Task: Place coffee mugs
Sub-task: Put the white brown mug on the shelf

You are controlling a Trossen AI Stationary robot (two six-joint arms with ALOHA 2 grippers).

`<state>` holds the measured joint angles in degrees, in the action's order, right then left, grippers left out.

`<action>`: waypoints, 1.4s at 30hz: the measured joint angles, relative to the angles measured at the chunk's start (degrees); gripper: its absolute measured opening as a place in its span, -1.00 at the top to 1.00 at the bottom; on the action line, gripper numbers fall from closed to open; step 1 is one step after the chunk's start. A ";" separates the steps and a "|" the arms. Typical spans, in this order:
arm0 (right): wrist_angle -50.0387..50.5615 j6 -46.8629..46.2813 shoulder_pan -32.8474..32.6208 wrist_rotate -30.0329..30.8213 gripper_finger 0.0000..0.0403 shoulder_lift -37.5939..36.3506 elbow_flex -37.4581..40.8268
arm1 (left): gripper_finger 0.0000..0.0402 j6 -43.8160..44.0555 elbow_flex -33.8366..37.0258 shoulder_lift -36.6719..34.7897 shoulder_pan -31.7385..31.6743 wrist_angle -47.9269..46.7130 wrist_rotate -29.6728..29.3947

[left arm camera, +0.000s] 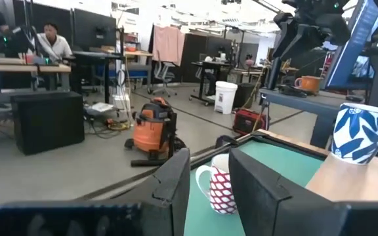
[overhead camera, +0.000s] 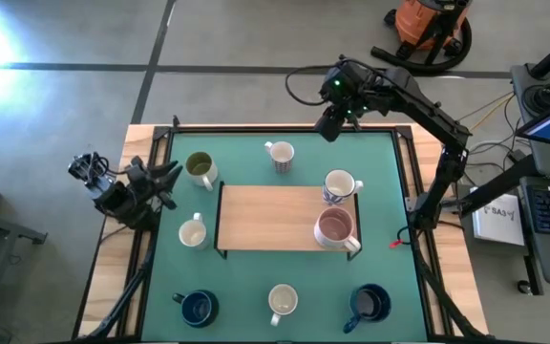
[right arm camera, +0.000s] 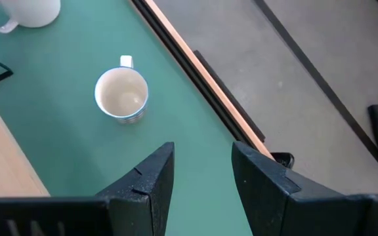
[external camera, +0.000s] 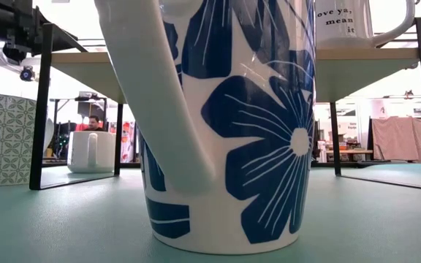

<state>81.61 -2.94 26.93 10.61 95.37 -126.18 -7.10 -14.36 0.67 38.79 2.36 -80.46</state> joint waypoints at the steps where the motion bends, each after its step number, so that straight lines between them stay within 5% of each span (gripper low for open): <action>1: -0.02 0.00 0.01 0.01 0.30 0.00 -0.01 | 0.56 0.38 -0.19 0.00 0.00 0.08 0.00; 16: -0.03 0.00 0.01 -0.02 0.30 0.00 -0.01 | 0.56 -5.72 -11.58 5.22 0.00 -3.77 3.01; 26: -0.07 0.70 0.35 -0.04 0.30 0.00 -0.01 | 0.56 24.34 -20.70 13.54 0.00 -34.61 5.25; 35: -0.08 0.62 0.60 -0.02 0.30 0.00 0.00 | 0.56 29.06 -22.86 22.07 -3.34 -36.33 10.08; 42: -0.08 0.62 0.60 -0.02 0.30 0.00 0.00 | 0.56 30.53 -24.27 28.39 -15.92 -37.47 22.07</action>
<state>81.54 -2.32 27.53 10.59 95.37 -126.18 23.44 -38.63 29.06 22.86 -35.11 -58.39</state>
